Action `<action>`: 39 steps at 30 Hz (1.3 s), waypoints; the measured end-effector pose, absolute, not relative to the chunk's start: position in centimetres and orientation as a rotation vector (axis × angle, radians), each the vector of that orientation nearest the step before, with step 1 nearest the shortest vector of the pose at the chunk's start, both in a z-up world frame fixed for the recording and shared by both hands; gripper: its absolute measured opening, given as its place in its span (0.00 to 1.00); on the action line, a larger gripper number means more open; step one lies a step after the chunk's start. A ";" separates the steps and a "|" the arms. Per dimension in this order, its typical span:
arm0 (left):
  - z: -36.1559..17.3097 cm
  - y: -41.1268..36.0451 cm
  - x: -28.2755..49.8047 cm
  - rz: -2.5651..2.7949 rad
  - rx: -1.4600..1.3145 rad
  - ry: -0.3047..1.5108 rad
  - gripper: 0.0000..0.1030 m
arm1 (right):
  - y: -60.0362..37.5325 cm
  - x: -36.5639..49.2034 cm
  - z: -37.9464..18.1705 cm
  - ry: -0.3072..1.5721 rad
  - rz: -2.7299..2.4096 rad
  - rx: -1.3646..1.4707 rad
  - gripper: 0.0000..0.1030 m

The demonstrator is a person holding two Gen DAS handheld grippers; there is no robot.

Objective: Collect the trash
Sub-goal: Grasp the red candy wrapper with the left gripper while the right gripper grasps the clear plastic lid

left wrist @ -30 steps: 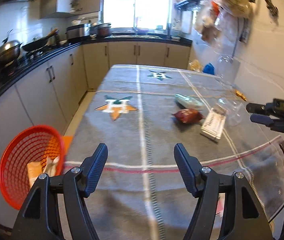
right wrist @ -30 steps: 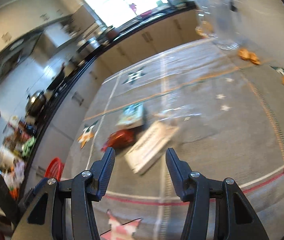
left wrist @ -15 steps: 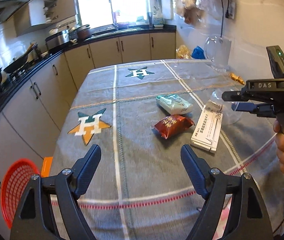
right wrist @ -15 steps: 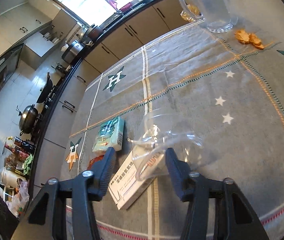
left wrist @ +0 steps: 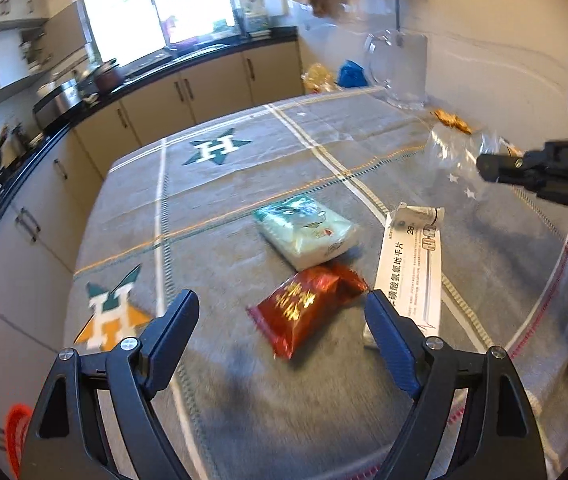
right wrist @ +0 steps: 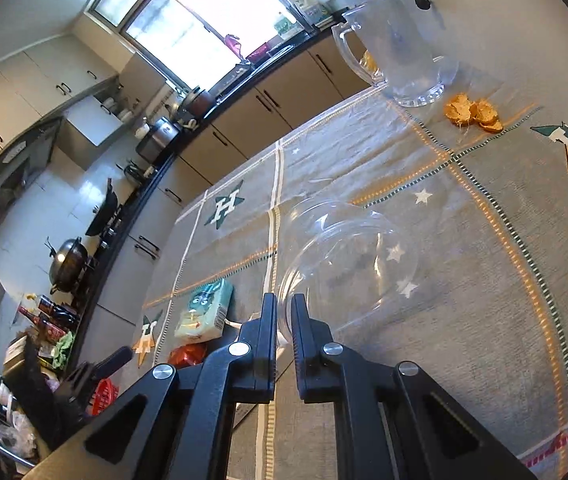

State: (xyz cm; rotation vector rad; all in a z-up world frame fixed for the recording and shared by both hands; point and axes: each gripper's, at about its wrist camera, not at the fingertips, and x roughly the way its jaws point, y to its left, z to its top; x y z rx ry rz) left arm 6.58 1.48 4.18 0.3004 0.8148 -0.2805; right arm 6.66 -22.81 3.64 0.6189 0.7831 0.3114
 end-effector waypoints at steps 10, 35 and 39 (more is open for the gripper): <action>1.7 1.0 9.4 -0.332 0.332 0.893 0.73 | -22.5 6.0 4.1 0.777 0.351 0.612 0.08; 4.1 4.6 2.4 -0.078 0.080 0.787 0.36 | -16.6 3.6 6.2 0.671 0.498 0.368 0.08; 4.3 5.1 2.2 -0.054 0.061 0.777 0.36 | -15.8 3.3 6.3 0.667 0.521 0.341 0.08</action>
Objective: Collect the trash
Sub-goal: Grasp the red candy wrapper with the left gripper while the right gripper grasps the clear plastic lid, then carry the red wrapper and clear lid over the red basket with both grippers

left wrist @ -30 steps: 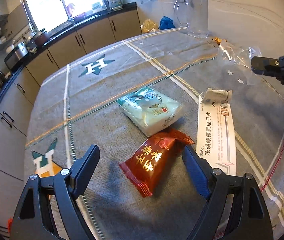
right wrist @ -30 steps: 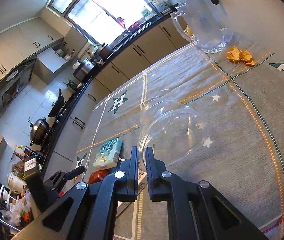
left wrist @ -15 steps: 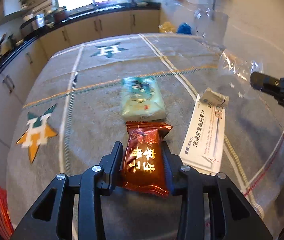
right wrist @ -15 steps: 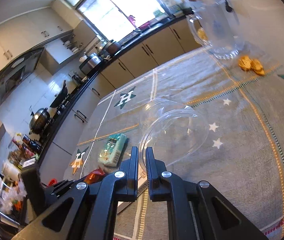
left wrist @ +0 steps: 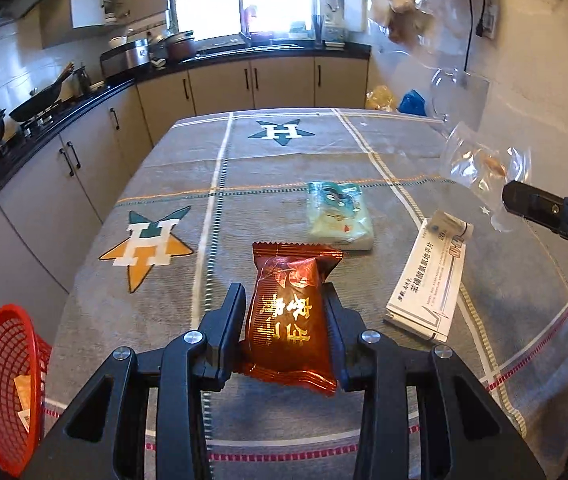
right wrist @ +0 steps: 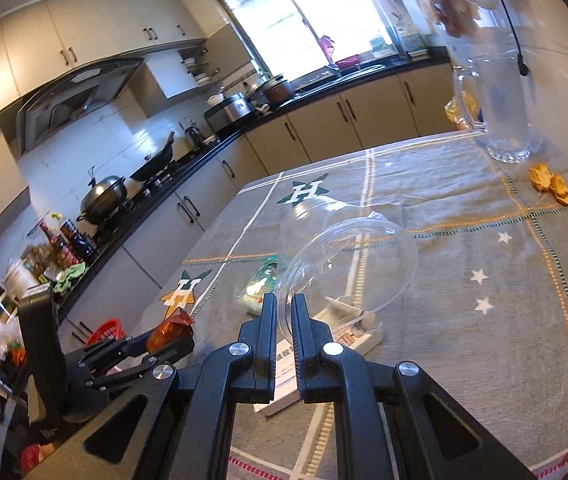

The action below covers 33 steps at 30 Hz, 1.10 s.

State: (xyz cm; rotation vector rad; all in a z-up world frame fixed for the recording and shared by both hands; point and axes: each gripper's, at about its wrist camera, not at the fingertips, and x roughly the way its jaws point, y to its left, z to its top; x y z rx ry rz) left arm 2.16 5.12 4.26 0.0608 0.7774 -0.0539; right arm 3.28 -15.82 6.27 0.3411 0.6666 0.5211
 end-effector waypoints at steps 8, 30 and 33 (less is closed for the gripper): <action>4.4 5.6 1.6 -0.039 0.061 0.769 0.36 | -15.1 3.2 6.1 0.664 0.545 0.306 0.08; 6.0 6.9 -1.0 -0.002 0.048 0.727 0.36 | -12.6 2.3 6.1 0.671 0.634 0.254 0.08; 6.4 7.4 -1.7 0.005 0.043 0.718 0.36 | -12.4 1.7 6.3 0.676 0.657 0.268 0.08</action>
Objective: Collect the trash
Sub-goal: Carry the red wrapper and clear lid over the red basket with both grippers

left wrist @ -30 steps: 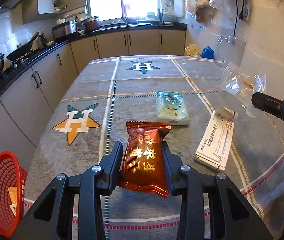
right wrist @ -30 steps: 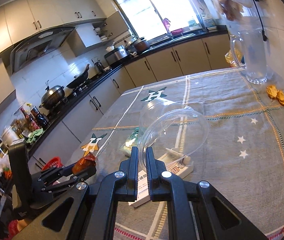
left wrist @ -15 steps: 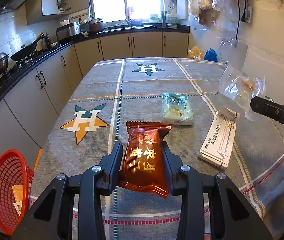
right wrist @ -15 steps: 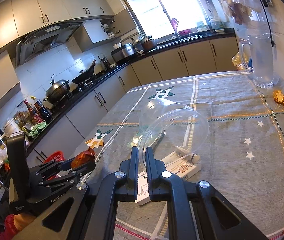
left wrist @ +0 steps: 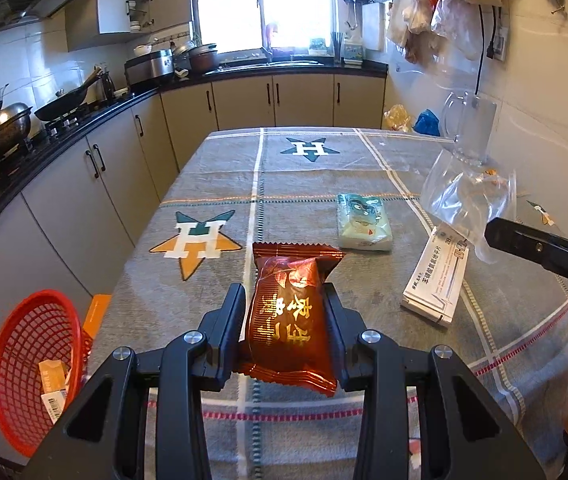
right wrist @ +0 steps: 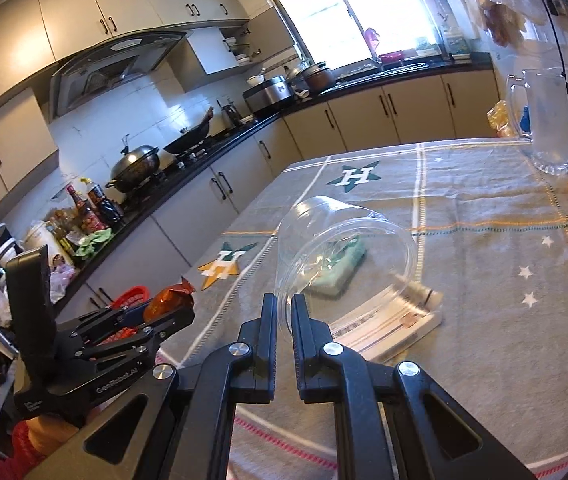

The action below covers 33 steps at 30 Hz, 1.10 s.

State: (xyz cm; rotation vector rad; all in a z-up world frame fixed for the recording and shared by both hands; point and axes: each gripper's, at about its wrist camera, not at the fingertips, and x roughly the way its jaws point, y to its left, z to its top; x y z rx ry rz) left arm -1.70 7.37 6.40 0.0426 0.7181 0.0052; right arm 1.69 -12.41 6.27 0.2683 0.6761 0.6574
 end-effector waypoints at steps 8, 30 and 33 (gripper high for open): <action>7.2 8.2 -3.2 0.011 0.020 0.698 0.36 | -11.7 -0.2 6.7 0.687 0.687 0.284 0.08; 9.0 15.2 -8.1 0.089 -0.088 0.627 0.36 | -4.2 -4.0 8.9 0.711 0.816 0.188 0.08; 9.0 16.9 -8.7 0.113 -0.108 0.622 0.36 | -2.6 -4.2 9.0 0.718 0.835 0.166 0.08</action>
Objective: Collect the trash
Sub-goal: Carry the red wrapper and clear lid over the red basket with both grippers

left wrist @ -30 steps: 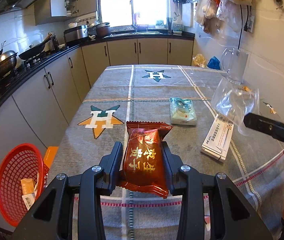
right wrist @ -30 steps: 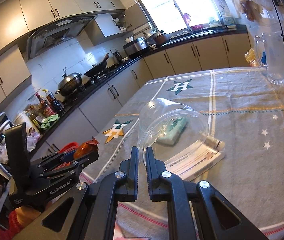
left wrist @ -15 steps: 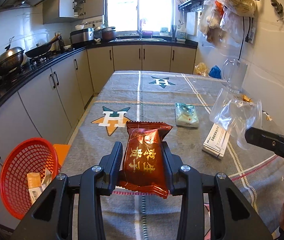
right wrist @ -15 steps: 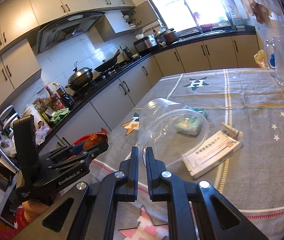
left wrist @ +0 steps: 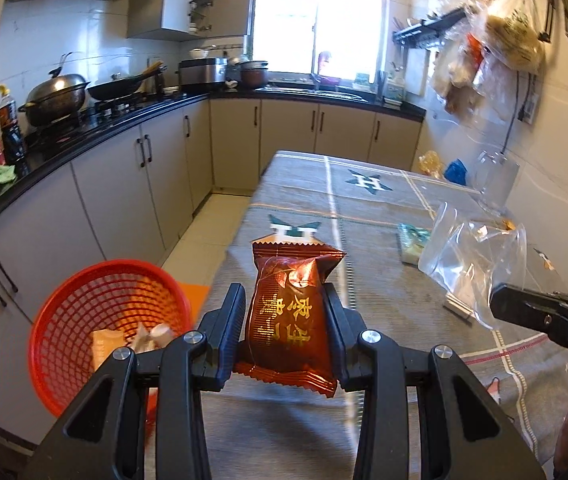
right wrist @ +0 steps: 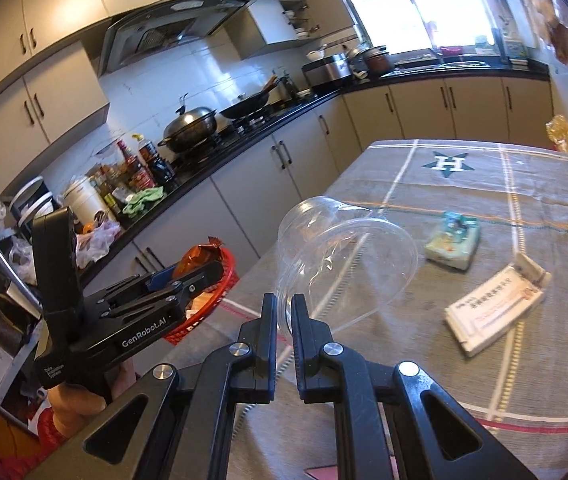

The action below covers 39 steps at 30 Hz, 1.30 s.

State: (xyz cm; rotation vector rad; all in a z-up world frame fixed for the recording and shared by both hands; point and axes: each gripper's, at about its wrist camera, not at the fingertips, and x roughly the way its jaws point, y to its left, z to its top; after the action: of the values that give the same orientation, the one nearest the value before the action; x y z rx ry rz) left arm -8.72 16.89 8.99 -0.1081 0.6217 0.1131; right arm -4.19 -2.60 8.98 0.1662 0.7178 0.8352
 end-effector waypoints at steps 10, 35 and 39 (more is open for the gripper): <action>8.2 22.4 -10.0 0.189 -0.177 0.615 0.36 | 3.0 -4.8 9.1 0.750 0.893 0.099 0.08; 4.2 34.1 -12.4 0.352 -0.327 0.647 0.36 | 16.6 -4.9 8.3 0.852 1.021 -0.040 0.08; 3.4 34.9 -12.4 0.357 -0.337 0.660 0.36 | 18.2 -4.4 7.8 0.875 1.031 -0.048 0.08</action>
State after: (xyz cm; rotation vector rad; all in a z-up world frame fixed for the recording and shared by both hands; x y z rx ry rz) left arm -12.42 34.89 3.41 -0.3374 0.6604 0.3571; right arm -4.44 18.20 7.82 -0.0481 0.8755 1.0307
